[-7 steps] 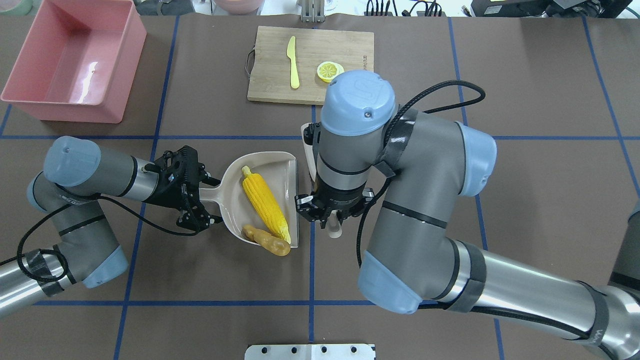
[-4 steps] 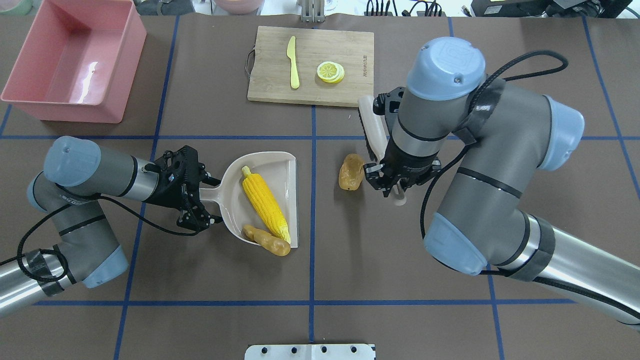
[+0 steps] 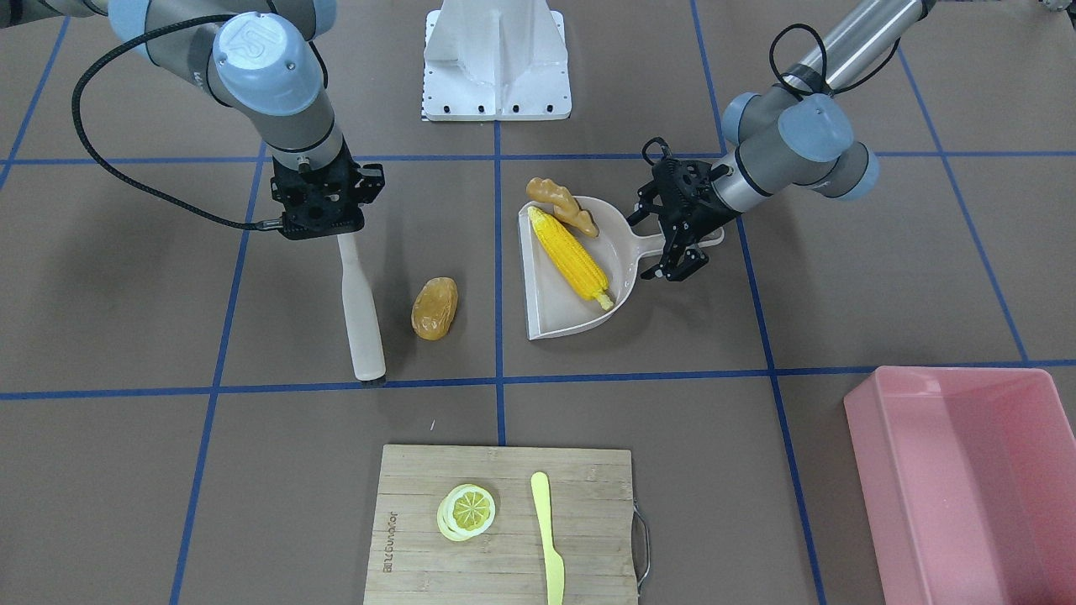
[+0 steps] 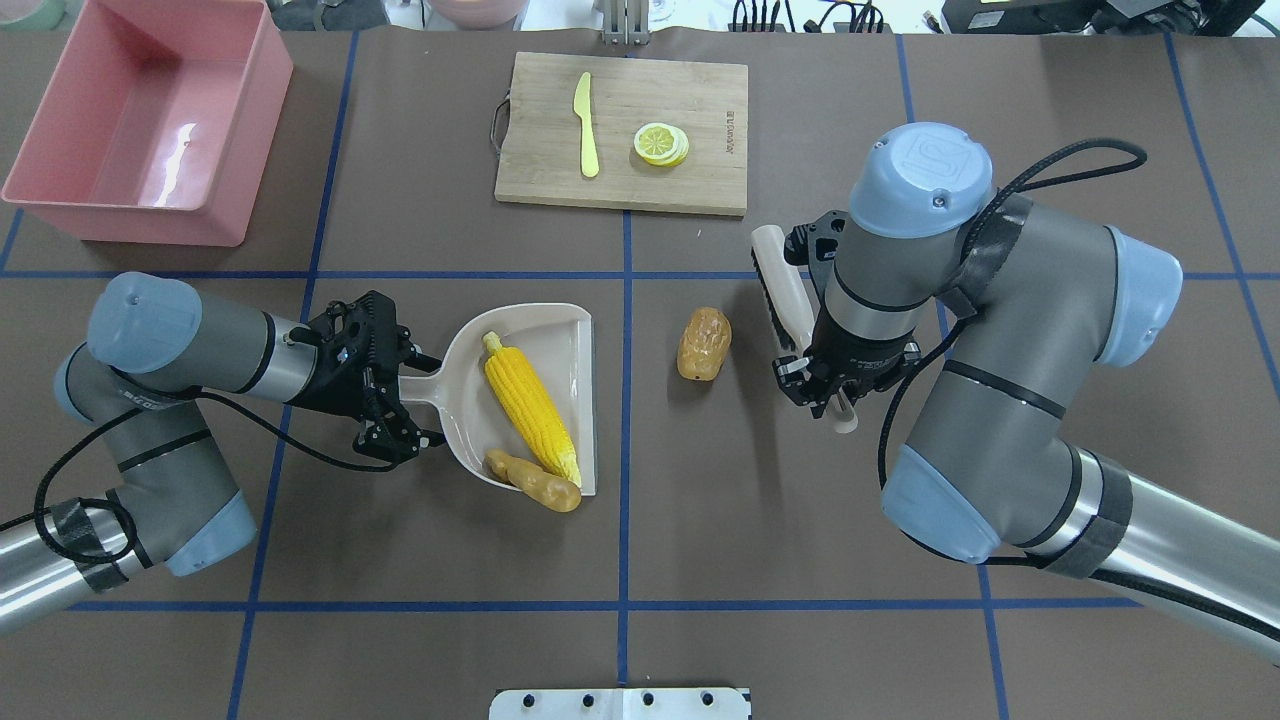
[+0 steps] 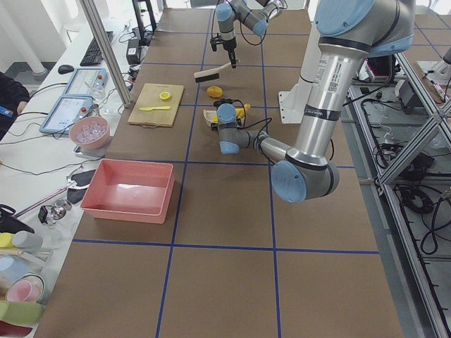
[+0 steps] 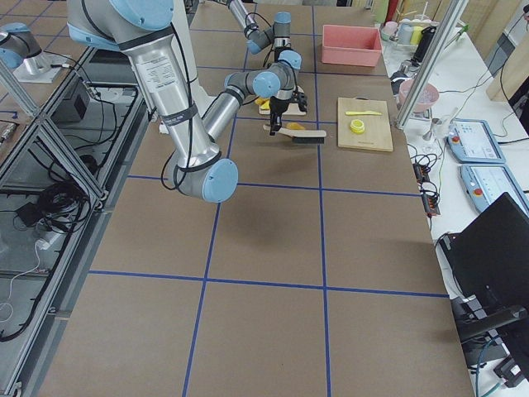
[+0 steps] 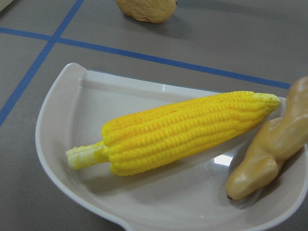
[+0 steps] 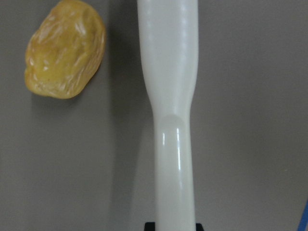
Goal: Sweep and dump trash into bin
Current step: 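Sweep the potato into the dustpan with the brush in the right gripper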
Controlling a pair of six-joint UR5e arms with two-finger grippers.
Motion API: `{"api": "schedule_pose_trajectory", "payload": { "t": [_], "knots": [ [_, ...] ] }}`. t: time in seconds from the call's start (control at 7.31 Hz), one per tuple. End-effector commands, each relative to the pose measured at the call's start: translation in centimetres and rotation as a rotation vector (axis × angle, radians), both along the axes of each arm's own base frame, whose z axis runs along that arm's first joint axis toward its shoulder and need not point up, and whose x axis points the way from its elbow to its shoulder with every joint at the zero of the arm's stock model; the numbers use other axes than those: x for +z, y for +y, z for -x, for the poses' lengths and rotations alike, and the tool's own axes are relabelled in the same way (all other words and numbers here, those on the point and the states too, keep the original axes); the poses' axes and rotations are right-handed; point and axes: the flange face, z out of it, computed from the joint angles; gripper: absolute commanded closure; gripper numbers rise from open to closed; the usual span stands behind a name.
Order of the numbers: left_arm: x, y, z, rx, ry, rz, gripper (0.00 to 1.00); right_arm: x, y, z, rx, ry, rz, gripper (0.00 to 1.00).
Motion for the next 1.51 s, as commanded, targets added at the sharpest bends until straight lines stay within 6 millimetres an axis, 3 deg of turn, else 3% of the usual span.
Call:
{"api": "schedule_pose_trajectory", "payload": {
  "t": [0.0, 0.41, 0.55, 0.82, 1.09, 1.37],
  "knots": [
    [0.0, 0.0, 0.0, 0.000, 0.000, 0.000, 0.03, -0.1, 2.1, 3.3, -0.042, -0.025, 0.002, 1.00],
    [0.1, 0.0, 0.0, 0.000, -0.001, 0.001, 0.03, -2.4, 4.0, 5.3, -0.031, -0.043, 0.023, 1.00],
    [0.1, 0.0, 0.0, 0.000, -0.001, 0.001, 0.03, -4.2, 5.4, 7.0, -0.022, -0.053, 0.045, 1.00],
    [0.0, 0.0, 0.0, 0.000, -0.001, 0.001, 0.03, -6.0, 5.4, 7.5, 0.015, -0.088, 0.061, 1.00],
    [0.1, -0.1, -0.1, -0.001, -0.007, 0.004, 0.03, -7.0, 6.9, 8.9, 0.027, -0.106, 0.080, 1.00],
    [0.2, -0.1, -0.1, -0.001, -0.009, 0.006, 0.03, -8.6, 6.4, 12.3, 0.039, -0.101, 0.091, 1.00]
  ]
}}
